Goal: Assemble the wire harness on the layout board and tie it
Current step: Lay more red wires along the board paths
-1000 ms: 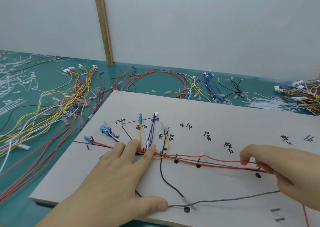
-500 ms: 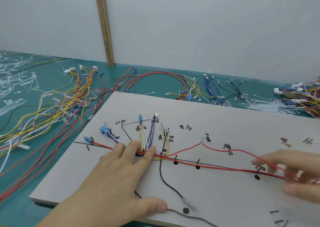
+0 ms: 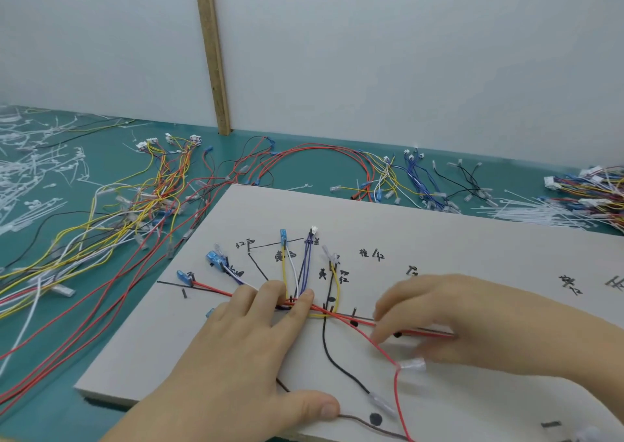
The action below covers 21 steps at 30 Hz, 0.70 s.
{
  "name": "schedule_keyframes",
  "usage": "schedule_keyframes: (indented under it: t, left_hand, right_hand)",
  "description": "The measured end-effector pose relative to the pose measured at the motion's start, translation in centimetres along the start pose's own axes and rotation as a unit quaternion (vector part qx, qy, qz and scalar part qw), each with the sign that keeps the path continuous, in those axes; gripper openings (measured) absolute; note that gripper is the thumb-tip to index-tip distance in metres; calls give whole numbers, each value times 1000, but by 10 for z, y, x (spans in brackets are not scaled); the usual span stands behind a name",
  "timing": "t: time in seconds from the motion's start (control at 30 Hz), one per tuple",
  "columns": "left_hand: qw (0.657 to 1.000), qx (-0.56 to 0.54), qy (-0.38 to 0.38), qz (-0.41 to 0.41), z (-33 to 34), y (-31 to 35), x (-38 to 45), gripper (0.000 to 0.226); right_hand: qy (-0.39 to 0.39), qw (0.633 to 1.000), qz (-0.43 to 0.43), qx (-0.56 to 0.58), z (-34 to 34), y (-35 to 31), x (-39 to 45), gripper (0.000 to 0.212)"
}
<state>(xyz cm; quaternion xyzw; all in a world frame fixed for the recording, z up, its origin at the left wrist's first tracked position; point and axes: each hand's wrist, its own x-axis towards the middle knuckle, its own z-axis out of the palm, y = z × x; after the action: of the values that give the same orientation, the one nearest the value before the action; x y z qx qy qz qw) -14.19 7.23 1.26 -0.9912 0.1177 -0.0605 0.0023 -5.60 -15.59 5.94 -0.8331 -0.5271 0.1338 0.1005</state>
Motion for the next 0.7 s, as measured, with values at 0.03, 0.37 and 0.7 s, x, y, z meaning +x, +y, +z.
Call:
schedule_keyframes:
  t: [0.03, 0.37, 0.7]
  left_hand:
    - [1000, 14, 8, 2, -2, 0, 1, 105]
    - [1000, 11, 17, -7, 4, -3, -3, 93]
    - [1000, 4, 0, -12, -4, -3, -1, 97]
  right_hand:
    - [-10, 1000, -8, -6, 3, 0, -1, 41]
    - [155, 985, -76, -4, 5, -22, -2, 20]
    - [252, 941, 182, 137, -2, 7, 36, 21]
